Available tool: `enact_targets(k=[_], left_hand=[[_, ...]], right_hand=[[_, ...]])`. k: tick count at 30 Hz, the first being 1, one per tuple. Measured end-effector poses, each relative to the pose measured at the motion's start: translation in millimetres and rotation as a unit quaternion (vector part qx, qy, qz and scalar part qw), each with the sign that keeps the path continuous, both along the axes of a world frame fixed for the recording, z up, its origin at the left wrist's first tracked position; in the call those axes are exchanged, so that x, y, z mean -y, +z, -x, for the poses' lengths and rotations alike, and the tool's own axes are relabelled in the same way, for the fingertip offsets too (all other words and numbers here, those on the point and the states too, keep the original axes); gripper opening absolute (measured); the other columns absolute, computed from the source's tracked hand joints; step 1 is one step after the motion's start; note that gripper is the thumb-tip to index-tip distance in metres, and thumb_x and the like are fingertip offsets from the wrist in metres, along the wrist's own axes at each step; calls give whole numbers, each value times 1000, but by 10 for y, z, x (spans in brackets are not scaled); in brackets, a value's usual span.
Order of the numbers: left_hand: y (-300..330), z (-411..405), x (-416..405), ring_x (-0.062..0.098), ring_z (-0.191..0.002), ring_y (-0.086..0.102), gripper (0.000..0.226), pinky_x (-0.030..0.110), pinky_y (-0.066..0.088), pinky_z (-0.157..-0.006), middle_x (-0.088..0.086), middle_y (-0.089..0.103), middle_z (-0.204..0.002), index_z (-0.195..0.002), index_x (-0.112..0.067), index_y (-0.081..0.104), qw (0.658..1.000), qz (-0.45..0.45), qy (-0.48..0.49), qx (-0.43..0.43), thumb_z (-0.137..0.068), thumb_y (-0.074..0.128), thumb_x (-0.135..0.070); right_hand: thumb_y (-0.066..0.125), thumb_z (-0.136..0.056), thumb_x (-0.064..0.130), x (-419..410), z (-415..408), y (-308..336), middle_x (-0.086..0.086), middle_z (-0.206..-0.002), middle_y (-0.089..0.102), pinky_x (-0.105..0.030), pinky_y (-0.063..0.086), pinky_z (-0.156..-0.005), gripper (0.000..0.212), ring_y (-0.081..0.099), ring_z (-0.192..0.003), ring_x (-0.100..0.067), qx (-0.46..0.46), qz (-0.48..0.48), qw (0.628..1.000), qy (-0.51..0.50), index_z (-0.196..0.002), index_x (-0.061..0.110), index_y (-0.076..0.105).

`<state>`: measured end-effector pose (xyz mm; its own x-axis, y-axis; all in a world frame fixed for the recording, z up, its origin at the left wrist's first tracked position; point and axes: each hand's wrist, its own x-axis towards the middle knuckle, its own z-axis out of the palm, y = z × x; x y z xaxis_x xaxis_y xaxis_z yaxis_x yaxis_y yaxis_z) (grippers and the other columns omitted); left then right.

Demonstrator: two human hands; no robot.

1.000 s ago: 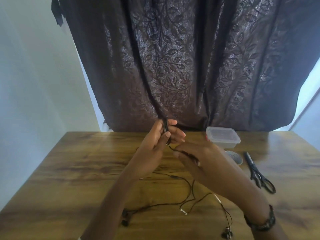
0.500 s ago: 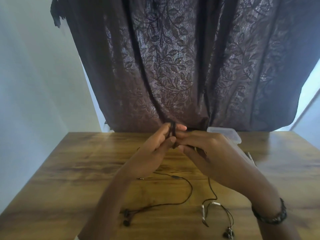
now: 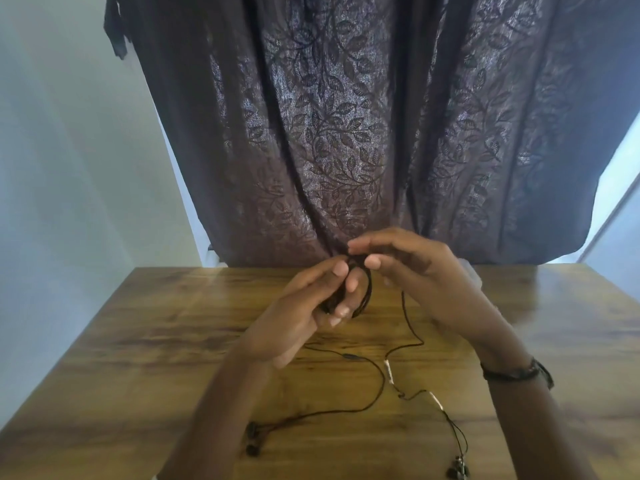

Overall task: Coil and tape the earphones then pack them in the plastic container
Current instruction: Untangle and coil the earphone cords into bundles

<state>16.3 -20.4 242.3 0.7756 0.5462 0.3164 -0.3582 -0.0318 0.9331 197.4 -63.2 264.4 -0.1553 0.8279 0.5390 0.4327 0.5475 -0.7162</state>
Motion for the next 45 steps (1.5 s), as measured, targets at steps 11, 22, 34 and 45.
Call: enact_targets(k=[11, 22, 34, 45], left_hand=[[42, 67, 7, 11, -65, 54, 29, 23, 48, -70, -3, 55, -68, -79, -20, 60, 999, 26, -10, 15, -95, 37, -28], [193, 147, 0, 17, -75, 64, 36, 24, 50, -75, 0, 62, -65, -84, -13, 72, 996, -35, 26, -83, -93, 43, -33], [269, 171, 0, 12, -65, 53, 26, 19, 45, -71, -1, 40, -59, -80, -16, 68, 981, -74, -11, -178, -90, 50, -34], [238, 101, 19, 5, -47, 38, 27, 27, 50, -71, -10, 34, -50, -71, -20, 58, 996, 18, -63, -59, -92, 45, -30]], right_hand=[[62, -91, 12, 18, 97, -322, -9, -97, 71, -56, 50, -88, 22, 66, -94, -31, -157, 23, 986, 45, -108, 2, 70], [61, -89, 14, 56, 29, -138, -5, -87, 64, -46, 53, -70, 27, 64, -82, -26, -13, -33, 999, 24, -114, 15, 70], [65, -87, 6, 84, -44, -8, 2, -94, 68, -26, 53, -78, 26, 68, -89, -14, 86, -36, 995, 35, -111, 12, 71], [58, -87, 20, 6, -118, 144, 5, -60, 58, -11, 40, -46, 13, 50, -48, -5, -51, 82, 994, 48, -83, 17, 70]])
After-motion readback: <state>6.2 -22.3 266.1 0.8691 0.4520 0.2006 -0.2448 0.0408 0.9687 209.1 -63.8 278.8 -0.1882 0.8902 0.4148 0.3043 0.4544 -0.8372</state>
